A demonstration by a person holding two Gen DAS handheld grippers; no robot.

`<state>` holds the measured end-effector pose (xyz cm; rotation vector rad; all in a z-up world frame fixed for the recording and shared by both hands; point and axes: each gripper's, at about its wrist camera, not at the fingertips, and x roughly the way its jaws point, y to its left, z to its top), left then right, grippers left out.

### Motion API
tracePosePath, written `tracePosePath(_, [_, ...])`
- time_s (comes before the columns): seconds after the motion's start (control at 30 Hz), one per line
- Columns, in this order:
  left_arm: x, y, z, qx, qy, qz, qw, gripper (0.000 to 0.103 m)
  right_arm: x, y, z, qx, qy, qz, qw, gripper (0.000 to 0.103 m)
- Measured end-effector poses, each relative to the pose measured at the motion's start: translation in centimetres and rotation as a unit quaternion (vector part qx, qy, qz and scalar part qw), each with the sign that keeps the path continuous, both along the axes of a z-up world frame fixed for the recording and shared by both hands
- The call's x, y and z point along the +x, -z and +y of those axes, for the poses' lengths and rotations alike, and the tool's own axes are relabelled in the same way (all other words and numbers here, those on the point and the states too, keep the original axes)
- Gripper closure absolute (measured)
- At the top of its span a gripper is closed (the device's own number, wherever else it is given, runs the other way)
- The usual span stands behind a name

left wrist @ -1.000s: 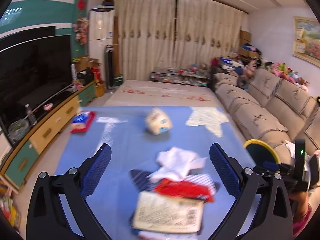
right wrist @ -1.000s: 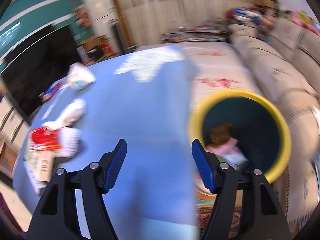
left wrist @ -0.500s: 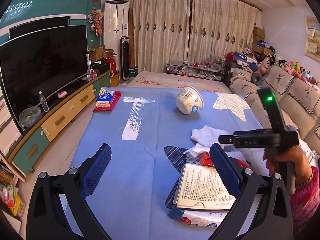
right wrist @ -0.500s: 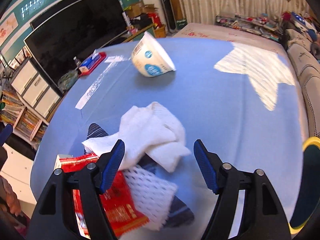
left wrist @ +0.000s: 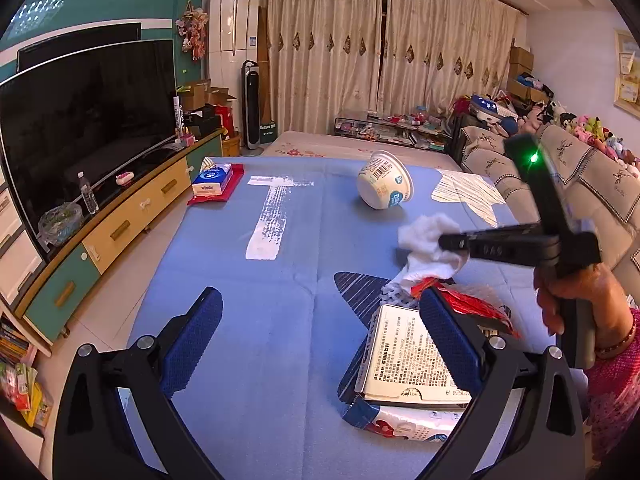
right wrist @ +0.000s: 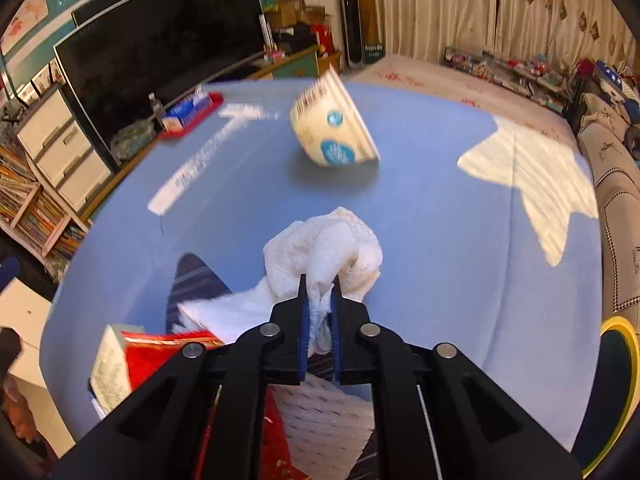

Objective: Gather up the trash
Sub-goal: 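Carry the tissue over the bin and open the right gripper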

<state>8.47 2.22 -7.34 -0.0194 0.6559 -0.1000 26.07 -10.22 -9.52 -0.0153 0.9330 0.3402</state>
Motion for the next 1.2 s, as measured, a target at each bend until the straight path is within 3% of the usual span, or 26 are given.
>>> tracePosePath(0.43, [0.0, 0.0, -0.5, -0.013, 0.010, 0.005, 0.9999, 0.006, -3.5, -11.5, -3.5, 0.064, 0.033, -0.147, 0.987, 0.095])
tracePosePath(0.63, [-0.1, 0.1, -1.2, -0.009, 0.018, 0.007, 0.9998, 0.006, -6.0, -13.8, -6.3, 0.061, 0.055, -0.187, 0.979, 0.094])
tracePosePath(0.8, [-0.1, 0.3, -1.2, -0.008, 0.017, 0.010, 0.9998, 0.006, -7.7, -13.3, -11.3, 0.050, 0.108, -0.192, 0.974, 0.093])
tracePosePath(0.93, [0.1, 0.3, -1.3, -0.007, 0.015, 0.010, 0.9998, 0.006, -9.4, -11.4, -17.2, 0.024, 0.187, -0.186, 0.964, 0.092])
tracePosePath(1.2, [0.5, 0.4, -3.0, 0.002, 0.026, 0.019, 0.9995, 0.006, -10.9, -3.4, -28.4, -0.024, 0.333, -0.111, 0.936, 0.092])
